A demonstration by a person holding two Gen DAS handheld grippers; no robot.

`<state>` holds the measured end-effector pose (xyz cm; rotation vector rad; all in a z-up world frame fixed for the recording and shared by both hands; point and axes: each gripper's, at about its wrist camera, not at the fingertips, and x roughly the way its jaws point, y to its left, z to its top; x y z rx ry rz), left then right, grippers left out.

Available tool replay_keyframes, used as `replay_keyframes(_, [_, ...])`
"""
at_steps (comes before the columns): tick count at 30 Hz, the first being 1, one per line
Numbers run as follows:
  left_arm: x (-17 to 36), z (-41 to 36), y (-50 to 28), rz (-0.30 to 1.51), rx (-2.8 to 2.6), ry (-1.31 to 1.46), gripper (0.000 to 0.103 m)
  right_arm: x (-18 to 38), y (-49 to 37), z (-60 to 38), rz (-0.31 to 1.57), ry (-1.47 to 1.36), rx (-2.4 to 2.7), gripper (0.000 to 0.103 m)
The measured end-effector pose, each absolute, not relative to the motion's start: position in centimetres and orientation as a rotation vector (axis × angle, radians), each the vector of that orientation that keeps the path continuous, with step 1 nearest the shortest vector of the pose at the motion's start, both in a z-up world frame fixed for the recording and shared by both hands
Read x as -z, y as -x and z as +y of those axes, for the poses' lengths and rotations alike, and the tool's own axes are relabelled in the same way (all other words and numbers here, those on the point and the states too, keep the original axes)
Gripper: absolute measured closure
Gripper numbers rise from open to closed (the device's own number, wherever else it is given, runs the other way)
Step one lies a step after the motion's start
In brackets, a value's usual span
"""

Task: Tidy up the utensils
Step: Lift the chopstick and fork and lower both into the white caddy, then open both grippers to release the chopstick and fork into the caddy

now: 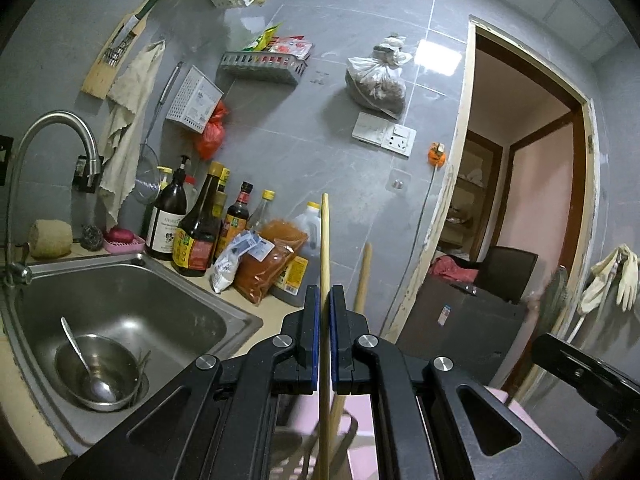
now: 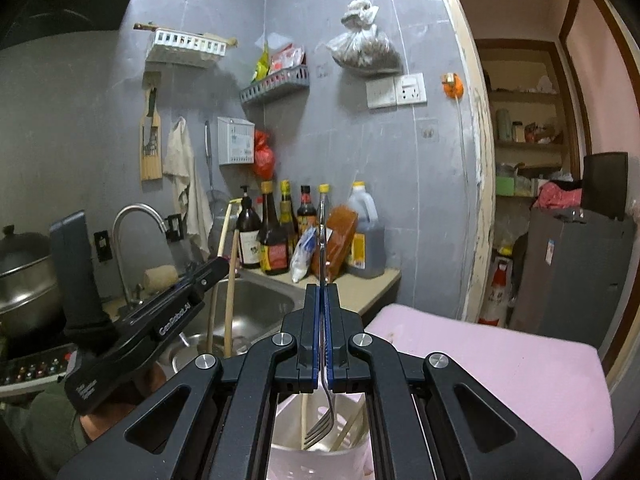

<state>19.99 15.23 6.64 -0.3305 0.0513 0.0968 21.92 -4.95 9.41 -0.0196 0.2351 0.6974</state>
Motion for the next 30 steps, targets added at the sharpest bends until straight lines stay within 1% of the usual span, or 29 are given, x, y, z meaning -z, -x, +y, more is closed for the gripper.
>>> replay_keyframes(4, [-5.9,14.1,-19.2,0.069,-0.094,0.292,0.101,-8.3,-22.2,-4.8,0.266,0.008,-0.7,0.103])
replay_keyframes(10, [-4.9,13.1,-18.7,0.142,-0.08,0.251,0.101,-6.9,-22.4,-4.7,0.306,-0.011,-0.707,0.102])
replay_keyframes(20, [-4.3,12.9,-18.1,0.23,-0.039,0.264,0.1,-6.8,-21.8,-4.8,0.305,-0.008,-0.72,0.1])
replay_keyframes(23, [-4.8,12.9,-17.5,0.229,-0.028,0.268,0.096,-7.1,-21.3,-5.3,0.278,-0.008,-0.72,0.096])
replay_keyframes(24, [-5.0,12.8,-17.3,0.227,-0.024,0.269,0.092,-7.2,-21.1,-5.5,0.267,-0.006,-0.715,0.094])
replay_keyframes(25, [-5.2,12.7,-17.2,0.223,-0.021,0.27,0.087,-7.4,-20.9,-5.7,0.258,-0.005,-0.711,0.09])
replay_keyframes(26, [-5.4,12.7,-17.0,0.217,-0.017,0.271,0.084,-7.5,-20.8,-5.9,0.25,-0.006,-0.705,0.084])
replay_keyframes(27, [-5.7,12.6,-16.8,0.213,-0.015,0.273,0.081,-7.6,-20.7,-6.2,0.24,-0.006,-0.696,0.083])
replay_keyframes(30, [-6.5,12.2,-16.4,0.203,-0.002,0.274,0.079,-8.2,-20.4,-7.2,0.213,-0.006,-0.666,0.08])
